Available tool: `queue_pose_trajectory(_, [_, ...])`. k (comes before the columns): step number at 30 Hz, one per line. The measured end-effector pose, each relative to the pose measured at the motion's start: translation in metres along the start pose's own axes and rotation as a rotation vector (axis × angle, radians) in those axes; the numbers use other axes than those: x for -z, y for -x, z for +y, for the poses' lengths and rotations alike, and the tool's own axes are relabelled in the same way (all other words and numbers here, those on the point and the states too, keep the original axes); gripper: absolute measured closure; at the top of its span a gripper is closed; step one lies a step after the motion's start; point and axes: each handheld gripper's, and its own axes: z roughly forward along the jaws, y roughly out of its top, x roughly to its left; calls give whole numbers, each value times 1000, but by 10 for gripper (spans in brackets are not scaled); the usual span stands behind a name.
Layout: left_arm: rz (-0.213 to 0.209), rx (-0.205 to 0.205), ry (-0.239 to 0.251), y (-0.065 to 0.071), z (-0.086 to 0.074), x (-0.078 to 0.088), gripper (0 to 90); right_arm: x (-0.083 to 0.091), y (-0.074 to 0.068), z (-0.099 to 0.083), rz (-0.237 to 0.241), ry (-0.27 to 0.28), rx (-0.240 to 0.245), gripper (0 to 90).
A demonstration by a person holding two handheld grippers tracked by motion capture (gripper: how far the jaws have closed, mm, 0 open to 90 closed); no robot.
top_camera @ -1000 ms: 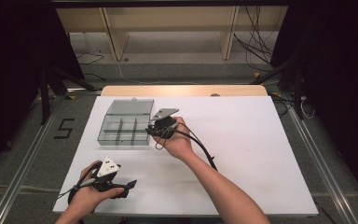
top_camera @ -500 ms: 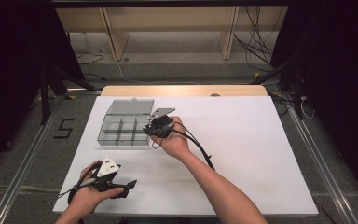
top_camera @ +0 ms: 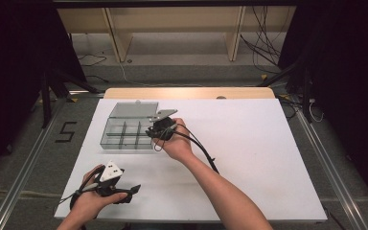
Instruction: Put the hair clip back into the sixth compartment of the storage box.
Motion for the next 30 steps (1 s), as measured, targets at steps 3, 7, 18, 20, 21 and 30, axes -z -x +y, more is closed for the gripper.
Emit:
queue_pose_trajectory(3, [0,-2,1,0,0,0,171,-1,-1,2,1,-1,5,805])
queue_pose_trajectory(7, [-1,0,-1,0,0,0,173,-4,-1,1,2,-8,5,805])
queue_pose_trajectory(18, [-4,-1,0,0,0,0,174,-10,-1,4,-2,-15,-2,805])
queue_pose_trajectory(20, [-4,-1,1,0,0,0,174,-11,-1,4,-2,-20,1,805])
queue_pose_trajectory(21, [-3,-1,0,0,0,0,174,-11,-1,4,-1,-18,-2,805])
queue_pose_trajectory(30, [-6,1,1,0,0,0,174,-16,-3,9,2,-26,-2,805])
